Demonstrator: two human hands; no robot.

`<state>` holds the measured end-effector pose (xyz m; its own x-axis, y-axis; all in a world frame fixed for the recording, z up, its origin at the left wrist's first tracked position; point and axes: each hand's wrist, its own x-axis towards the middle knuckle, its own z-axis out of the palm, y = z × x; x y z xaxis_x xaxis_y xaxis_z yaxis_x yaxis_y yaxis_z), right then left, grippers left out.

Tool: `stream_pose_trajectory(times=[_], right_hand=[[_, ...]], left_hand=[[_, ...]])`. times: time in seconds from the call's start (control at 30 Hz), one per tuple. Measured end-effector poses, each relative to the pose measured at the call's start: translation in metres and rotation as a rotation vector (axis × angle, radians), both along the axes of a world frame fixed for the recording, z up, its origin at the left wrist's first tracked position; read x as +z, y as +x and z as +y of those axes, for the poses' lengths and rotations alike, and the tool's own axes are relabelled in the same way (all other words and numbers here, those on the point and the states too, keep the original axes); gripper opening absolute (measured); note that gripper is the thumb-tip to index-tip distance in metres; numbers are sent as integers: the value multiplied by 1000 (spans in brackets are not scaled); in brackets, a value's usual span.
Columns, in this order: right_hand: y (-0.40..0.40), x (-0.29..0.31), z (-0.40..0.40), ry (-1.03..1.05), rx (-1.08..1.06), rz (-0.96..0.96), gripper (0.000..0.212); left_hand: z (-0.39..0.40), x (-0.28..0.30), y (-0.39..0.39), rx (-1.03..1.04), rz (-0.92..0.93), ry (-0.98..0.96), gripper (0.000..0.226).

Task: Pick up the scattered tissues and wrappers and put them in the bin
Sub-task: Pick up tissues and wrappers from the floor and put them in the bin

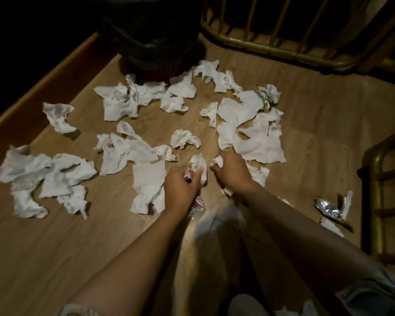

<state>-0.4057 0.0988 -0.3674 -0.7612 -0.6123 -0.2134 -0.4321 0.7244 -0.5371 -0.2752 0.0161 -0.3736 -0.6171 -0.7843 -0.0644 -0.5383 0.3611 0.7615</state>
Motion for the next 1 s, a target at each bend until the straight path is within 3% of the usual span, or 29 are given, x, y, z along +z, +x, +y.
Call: stream_pose_trajectory(times=[0.07, 0.17, 0.23, 0.33, 0.4, 0.5, 0.77, 1.0], right_hand=[[0, 15, -7, -103, -121, -55, 28], [1, 52, -23, -316, -287, -236, 32], [1, 79, -34, -550, -424, -506, 20], [-2, 108, -51, -820, -604, -959, 46], [-6, 125, -63, -937, -625, -1232, 41], [-12, 157, -80, -936, -598, -1484, 21], [-27, 222, -151, -1014, -482, -1625, 18], [-55, 260, -225, -1043, -602, -1554, 18]], left_hand=[[-2, 15, -1, 107, 127, 71, 51], [-12, 41, -6, 224, 281, 210, 45], [-24, 65, -10, 313, 345, 342, 36], [-48, 102, -18, 446, 411, 492, 11], [-68, 129, -23, 554, 449, 577, 27], [-95, 163, -28, 628, 496, 683, 81], [-158, 224, -48, 696, 652, 796, 62], [-239, 264, -87, 656, 695, 600, 24]])
